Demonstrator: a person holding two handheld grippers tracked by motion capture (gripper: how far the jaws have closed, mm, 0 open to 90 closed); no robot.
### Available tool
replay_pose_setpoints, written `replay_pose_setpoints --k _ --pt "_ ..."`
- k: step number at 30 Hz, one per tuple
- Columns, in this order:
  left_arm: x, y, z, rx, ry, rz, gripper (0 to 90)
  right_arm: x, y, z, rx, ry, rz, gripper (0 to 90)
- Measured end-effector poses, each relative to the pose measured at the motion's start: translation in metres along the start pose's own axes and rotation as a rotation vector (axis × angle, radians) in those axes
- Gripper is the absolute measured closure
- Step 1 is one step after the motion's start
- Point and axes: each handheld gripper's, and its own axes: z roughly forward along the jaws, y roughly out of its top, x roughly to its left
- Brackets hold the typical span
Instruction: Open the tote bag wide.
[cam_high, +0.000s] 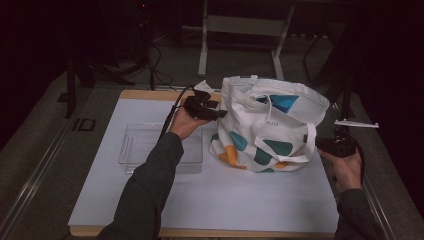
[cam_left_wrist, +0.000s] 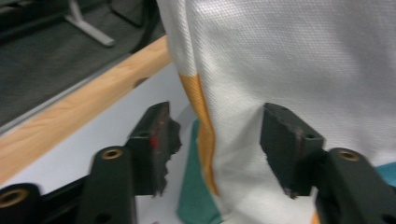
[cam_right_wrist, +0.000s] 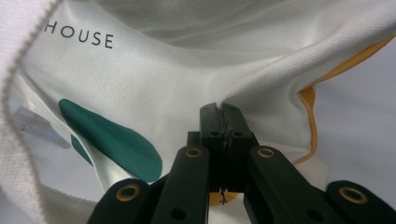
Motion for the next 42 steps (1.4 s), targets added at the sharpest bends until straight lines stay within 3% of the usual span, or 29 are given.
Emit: replay_pose_setpoints --k 3,4,7,11,19,33,42 --pt "-0.003 0.001 0.001 0.01 0.005 0.021 71.3 0.0 0.0 0.0 -0.001 0.003 0.001 89.6" --pt "-0.008 0.002 0.002 0.028 0.026 0.058 77.4 0.0 -0.001 0.0 0.0 0.004 -0.002 89.6" --pt "-0.015 0.003 0.002 0.034 0.048 0.088 85.6 0.001 -0.001 -0.001 -0.001 0.004 -0.005 89.6" --pt "-0.021 0.005 -0.002 0.046 0.06 0.13 87.1 0.001 -0.002 -0.002 -0.002 0.005 -0.008 89.6" --pt "-0.028 0.003 -0.014 0.043 0.063 0.17 87.1 0.004 -0.004 -0.009 -0.007 0.016 -0.036 89.6" --pt "-0.042 -0.006 -0.027 0.065 0.069 0.226 87.1 0.013 -0.017 -0.02 -0.012 0.029 -0.106 89.5" --pt "-0.047 -0.016 -0.026 0.096 0.062 0.249 87.0 0.015 -0.029 -0.019 0.004 0.04 -0.121 89.5"
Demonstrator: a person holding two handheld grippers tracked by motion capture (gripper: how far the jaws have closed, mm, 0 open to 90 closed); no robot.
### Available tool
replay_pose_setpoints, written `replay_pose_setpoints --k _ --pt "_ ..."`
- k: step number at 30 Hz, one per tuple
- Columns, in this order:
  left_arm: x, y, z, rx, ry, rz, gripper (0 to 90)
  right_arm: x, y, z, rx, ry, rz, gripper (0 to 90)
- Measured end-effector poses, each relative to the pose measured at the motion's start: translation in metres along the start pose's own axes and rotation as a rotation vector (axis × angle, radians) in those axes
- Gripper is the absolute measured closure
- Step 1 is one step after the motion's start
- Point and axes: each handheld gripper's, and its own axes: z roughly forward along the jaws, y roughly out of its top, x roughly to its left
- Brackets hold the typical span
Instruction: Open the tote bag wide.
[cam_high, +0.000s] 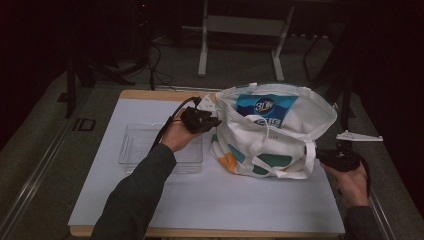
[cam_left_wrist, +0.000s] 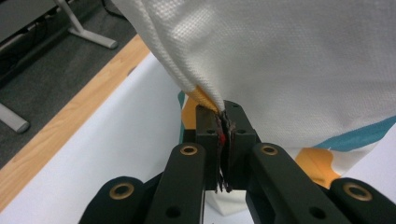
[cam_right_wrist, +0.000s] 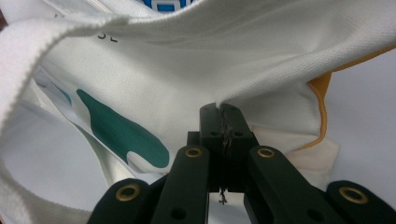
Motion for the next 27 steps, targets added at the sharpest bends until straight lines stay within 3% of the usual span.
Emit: replay_pose_setpoints --k 16,27 --pt "-0.014 -0.006 0.011 0.054 0.022 0.044 87.0 0.0 -0.018 0.012 0.031 0.008 0.004 89.4" --pt "-0.017 -0.006 0.007 0.028 0.02 0.032 87.1 0.003 -0.019 0.011 0.018 0.022 -0.007 89.3"
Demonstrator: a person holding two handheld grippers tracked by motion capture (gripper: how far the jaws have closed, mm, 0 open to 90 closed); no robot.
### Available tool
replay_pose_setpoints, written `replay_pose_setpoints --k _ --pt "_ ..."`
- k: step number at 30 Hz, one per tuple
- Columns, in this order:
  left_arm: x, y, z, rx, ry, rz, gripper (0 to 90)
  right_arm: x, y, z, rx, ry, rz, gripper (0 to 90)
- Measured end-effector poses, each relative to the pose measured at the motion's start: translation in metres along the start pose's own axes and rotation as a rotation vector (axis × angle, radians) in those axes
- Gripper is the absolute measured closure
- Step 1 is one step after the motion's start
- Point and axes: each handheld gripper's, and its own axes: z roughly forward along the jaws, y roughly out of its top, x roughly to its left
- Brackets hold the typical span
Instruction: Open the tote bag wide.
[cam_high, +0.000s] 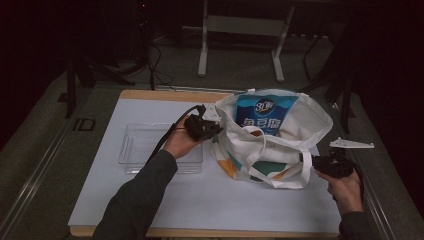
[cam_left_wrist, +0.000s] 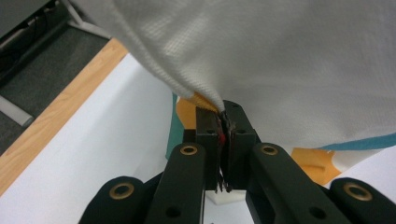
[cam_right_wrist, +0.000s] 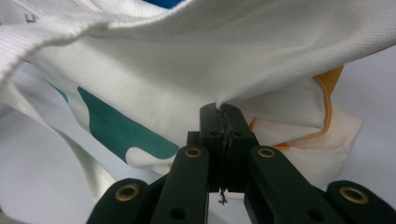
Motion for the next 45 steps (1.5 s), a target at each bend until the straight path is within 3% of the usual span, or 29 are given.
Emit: replay_pose_setpoints --k 1,4,5,11,13,14,16,26,35,39,45 --pt "0.0 0.0 0.0 0.0 0.0 0.0 87.1 0.0 0.0 -0.001 -0.01 0.003 0.0 89.3" --pt "0.004 -0.001 -0.009 -0.059 -0.01 -0.076 87.3 -0.001 0.002 -0.009 -0.061 0.019 0.006 89.3" --pt "0.005 -0.002 -0.01 -0.063 -0.011 -0.079 87.2 -0.001 0.001 -0.01 -0.069 0.02 0.003 89.3" --pt "-0.009 -0.008 -0.001 -0.019 0.018 -0.004 87.2 0.005 -0.006 -0.005 -0.027 -0.009 -0.072 89.2" --pt "-0.009 -0.008 -0.001 -0.019 0.018 -0.004 87.2 0.007 -0.008 -0.003 -0.016 -0.018 -0.083 89.2" --pt "-0.014 -0.011 0.004 0.015 0.033 0.025 87.2 0.007 -0.008 -0.003 -0.016 -0.018 -0.083 89.2" --pt "-0.018 -0.013 0.01 0.052 0.044 0.05 87.2 0.009 -0.011 0.006 0.039 -0.056 -0.113 88.9" --pt "-0.018 -0.02 0.028 0.109 0.045 0.041 87.2 0.004 -0.022 0.023 0.109 -0.112 -0.103 88.7" --pt "-0.019 -0.024 0.04 0.167 0.043 0.038 87.2 0.0 -0.03 0.031 0.152 -0.101 -0.086 88.9" --pt "-0.017 -0.026 0.043 0.173 0.035 0.006 87.3 -0.003 -0.034 0.037 0.182 -0.111 -0.075 89.1" --pt "-0.02 -0.024 0.048 0.188 0.048 0.019 87.3 -0.007 -0.041 0.053 0.226 -0.128 -0.055 89.2"
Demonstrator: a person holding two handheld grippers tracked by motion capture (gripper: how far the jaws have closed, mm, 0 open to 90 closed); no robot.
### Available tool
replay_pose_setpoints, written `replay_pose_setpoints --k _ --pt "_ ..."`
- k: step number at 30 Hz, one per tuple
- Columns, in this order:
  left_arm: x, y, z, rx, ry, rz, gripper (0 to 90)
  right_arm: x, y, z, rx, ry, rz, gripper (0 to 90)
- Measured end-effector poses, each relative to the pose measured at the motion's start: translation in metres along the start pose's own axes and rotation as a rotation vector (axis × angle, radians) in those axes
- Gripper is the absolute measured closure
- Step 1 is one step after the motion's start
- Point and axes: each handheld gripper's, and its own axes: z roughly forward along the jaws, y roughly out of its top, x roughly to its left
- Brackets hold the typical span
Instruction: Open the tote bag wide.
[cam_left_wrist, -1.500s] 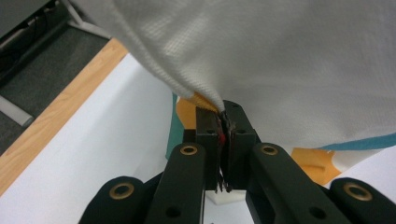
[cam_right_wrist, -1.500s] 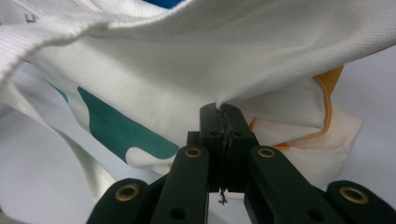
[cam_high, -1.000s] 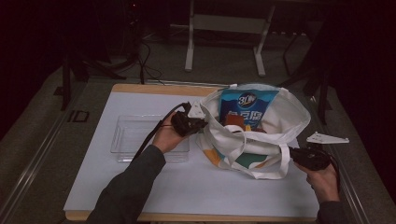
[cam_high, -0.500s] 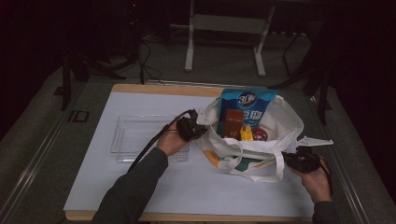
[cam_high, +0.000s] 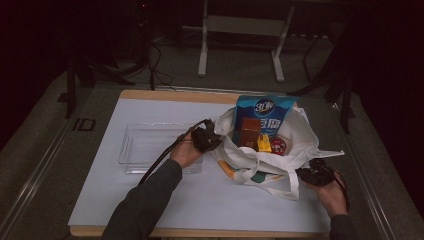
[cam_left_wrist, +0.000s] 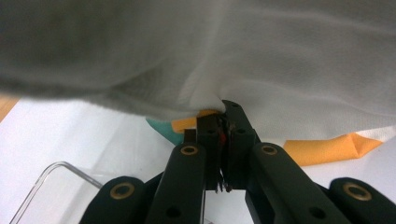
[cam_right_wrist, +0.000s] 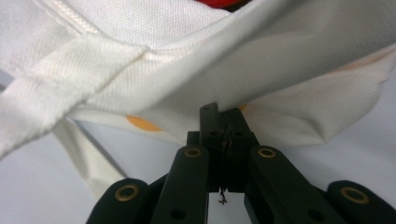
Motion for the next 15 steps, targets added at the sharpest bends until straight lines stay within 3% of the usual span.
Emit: replay_pose_setpoints --k 5,9,15 --pt "0.001 0.0 0.003 0.001 -0.006 -0.012 87.3 0.001 0.0 0.013 0.037 -0.017 0.015 89.4" --pt "0.002 -0.001 -0.001 -0.018 -0.019 -0.019 86.5 0.002 0.001 0.014 0.041 -0.018 0.02 89.3" --pt "0.01 -0.004 -0.014 -0.044 -0.038 -0.051 73.5 0.001 0.001 0.005 0.019 -0.016 0.019 89.2"
